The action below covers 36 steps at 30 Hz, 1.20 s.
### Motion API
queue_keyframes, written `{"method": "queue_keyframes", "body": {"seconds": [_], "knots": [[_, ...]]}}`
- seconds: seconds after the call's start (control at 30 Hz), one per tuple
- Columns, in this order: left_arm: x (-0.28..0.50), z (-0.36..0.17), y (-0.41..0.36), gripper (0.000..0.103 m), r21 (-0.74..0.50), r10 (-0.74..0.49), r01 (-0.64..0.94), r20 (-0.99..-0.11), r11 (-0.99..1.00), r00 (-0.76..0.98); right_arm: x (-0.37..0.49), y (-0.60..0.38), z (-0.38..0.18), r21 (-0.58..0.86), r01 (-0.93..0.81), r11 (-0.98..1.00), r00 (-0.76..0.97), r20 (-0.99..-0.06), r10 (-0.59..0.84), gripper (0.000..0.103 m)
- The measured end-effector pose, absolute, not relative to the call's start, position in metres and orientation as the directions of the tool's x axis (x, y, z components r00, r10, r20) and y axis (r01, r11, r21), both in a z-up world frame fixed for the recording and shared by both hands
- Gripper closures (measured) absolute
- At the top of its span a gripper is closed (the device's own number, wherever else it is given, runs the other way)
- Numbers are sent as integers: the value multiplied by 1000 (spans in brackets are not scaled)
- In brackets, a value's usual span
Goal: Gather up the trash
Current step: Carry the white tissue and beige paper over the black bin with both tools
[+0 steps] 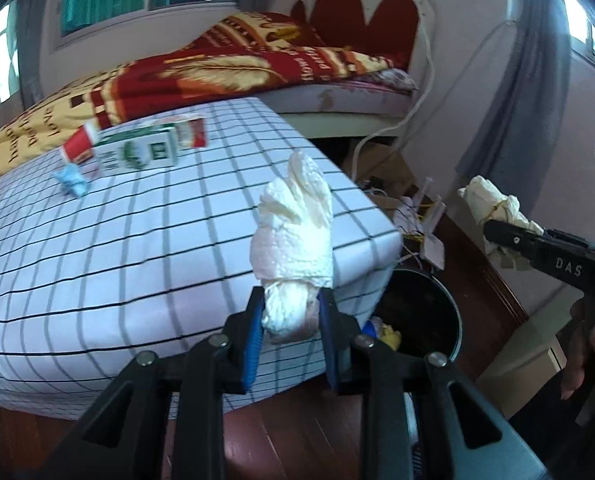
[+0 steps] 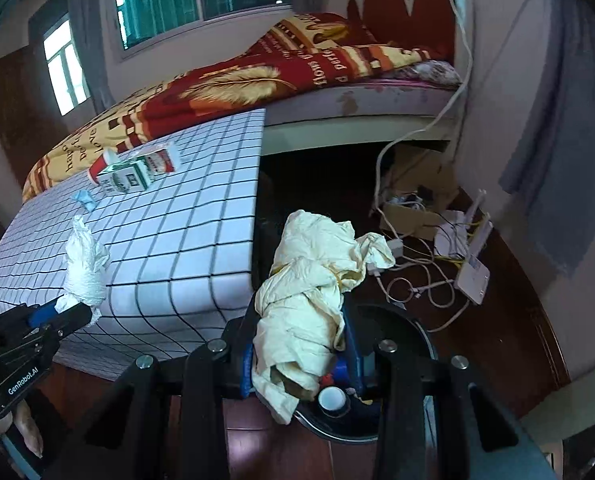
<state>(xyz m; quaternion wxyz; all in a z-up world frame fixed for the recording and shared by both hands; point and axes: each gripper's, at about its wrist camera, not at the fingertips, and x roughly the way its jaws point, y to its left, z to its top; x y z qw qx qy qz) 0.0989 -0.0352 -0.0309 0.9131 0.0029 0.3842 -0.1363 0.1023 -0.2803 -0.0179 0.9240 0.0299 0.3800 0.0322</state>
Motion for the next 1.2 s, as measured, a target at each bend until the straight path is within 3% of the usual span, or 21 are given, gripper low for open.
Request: {"method": "queue_keyframes", "body": {"seconds": [0.53, 1.2], "knots": [[89, -48, -110, 76, -116, -347, 398, -739, 910, 577, 72, -345, -39, 77, 66, 995, 687, -726, 11, 65], [90, -128, -172, 76, -153, -364, 451, -827, 879, 428, 83, -368, -132, 47, -29, 998, 564, -824, 55, 65]]}}
